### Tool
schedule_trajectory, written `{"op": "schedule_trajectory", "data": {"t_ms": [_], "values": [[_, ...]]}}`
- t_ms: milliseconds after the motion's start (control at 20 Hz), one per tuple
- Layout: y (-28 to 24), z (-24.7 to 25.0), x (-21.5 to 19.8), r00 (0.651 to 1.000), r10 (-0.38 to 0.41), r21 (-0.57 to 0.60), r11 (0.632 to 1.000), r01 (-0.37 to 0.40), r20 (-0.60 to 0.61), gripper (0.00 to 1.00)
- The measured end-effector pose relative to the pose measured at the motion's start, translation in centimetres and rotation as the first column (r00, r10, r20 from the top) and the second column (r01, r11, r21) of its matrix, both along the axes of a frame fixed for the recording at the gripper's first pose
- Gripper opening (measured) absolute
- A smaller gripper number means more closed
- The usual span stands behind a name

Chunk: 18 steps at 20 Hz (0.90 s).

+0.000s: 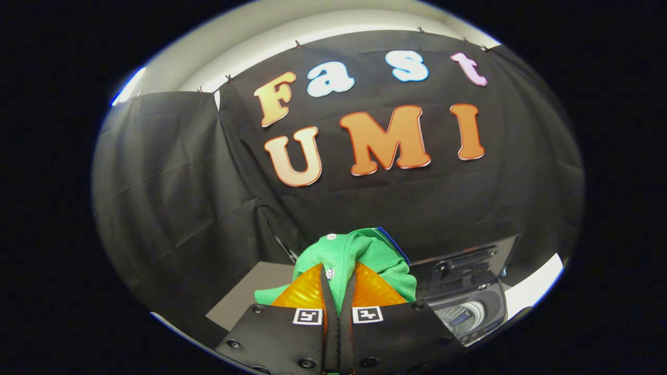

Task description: Put the clothes into the washing machine and then close the washing machine lid.

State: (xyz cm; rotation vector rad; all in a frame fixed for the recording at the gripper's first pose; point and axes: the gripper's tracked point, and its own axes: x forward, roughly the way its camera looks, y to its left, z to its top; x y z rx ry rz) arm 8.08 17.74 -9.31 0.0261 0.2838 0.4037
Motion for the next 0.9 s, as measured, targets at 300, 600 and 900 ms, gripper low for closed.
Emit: {"op": "schedule_trajectory", "data": {"t_ms": [300, 600, 900], "values": [[-8.6, 3.5, 2.0, 0.995, -0.082, 0.020, 0.997, 0.081, 0.061, 0.08], [-16.6, 3.6, 4.3, 0.987, -0.153, 0.040, 0.988, 0.152, 0.050, 0.08], [-22.4, 0.7, 6.3, 0.983, -0.183, 0.027, 0.983, 0.183, 0.004, 0.08]]}}
